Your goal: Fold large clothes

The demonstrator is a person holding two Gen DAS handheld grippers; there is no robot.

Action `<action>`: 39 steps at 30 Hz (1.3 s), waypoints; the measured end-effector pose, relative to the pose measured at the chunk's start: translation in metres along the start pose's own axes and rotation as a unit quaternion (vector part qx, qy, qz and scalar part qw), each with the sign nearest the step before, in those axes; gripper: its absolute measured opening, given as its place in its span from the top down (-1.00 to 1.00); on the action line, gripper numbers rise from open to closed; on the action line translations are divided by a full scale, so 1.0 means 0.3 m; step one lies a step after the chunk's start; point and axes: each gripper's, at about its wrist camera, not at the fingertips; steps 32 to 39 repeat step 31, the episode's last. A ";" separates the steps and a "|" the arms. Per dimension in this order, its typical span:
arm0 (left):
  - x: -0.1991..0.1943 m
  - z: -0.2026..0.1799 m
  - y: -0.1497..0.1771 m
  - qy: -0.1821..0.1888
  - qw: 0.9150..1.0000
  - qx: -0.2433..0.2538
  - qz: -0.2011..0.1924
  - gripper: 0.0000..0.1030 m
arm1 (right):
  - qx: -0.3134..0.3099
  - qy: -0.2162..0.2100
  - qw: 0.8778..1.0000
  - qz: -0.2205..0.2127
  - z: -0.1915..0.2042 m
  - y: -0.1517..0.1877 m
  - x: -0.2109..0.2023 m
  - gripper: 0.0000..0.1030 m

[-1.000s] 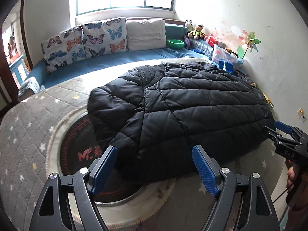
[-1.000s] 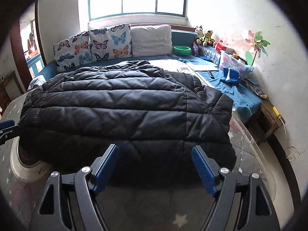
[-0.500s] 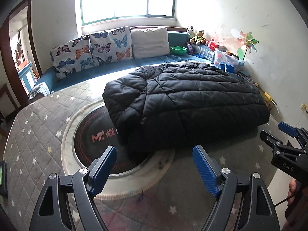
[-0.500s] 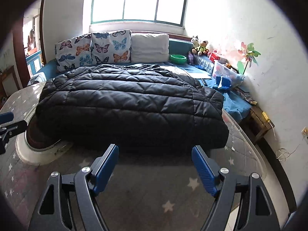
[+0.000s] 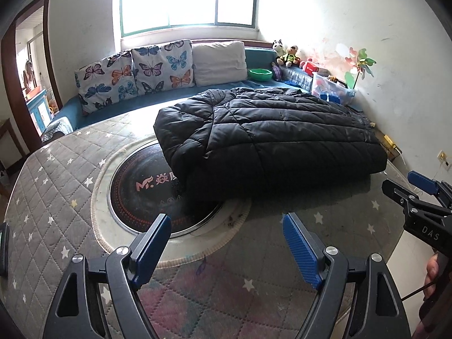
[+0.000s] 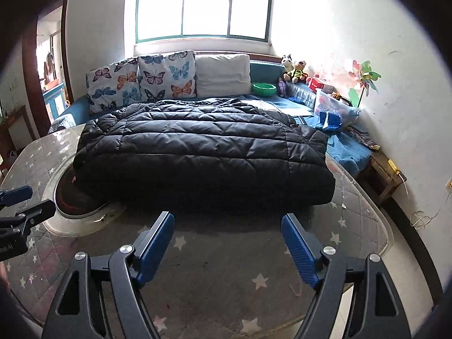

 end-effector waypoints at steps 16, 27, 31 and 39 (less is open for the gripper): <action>-0.028 -0.011 -0.010 0.001 1.000 0.005 -0.004 -0.68 | 0.000 -0.004 1.000 -0.003 0.004 0.007 -0.016 -0.66; -0.041 -0.021 -0.017 -0.005 1.000 0.013 -0.017 -0.68 | -0.001 -0.007 1.000 -0.002 0.012 0.008 -0.020 -0.66; -0.039 -0.021 -0.020 -0.004 1.000 0.015 -0.016 -0.68 | 0.000 -0.009 1.000 -0.002 0.014 0.007 -0.019 -0.66; -0.039 -0.021 -0.020 -0.004 1.000 0.015 -0.016 -0.68 | 0.000 -0.009 1.000 -0.002 0.014 0.007 -0.019 -0.66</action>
Point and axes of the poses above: each gripper's, at about its wrist camera, not at the fingertips, and x roughly the way its jaws point, z to its left, y to its underside, and after that the axes turned 13 degrees about x, right-handed
